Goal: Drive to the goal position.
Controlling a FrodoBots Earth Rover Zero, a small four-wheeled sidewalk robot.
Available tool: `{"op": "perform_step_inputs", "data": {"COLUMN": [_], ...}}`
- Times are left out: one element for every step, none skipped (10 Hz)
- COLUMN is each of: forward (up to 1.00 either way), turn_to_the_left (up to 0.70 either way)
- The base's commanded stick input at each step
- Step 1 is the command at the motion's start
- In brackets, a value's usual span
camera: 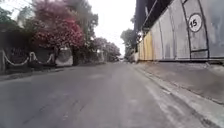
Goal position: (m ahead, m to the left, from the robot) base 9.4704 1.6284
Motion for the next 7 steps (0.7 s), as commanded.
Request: {"op": "perform_step_inputs", "data": {"forward": [1.0, 1.0, 1.0, 1.0, 1.0, 1.0, 1.0], "turn_to_the_left": [-0.19, 0.0, 0.0, 0.0, 0.0, 0.0, 0.0]}}
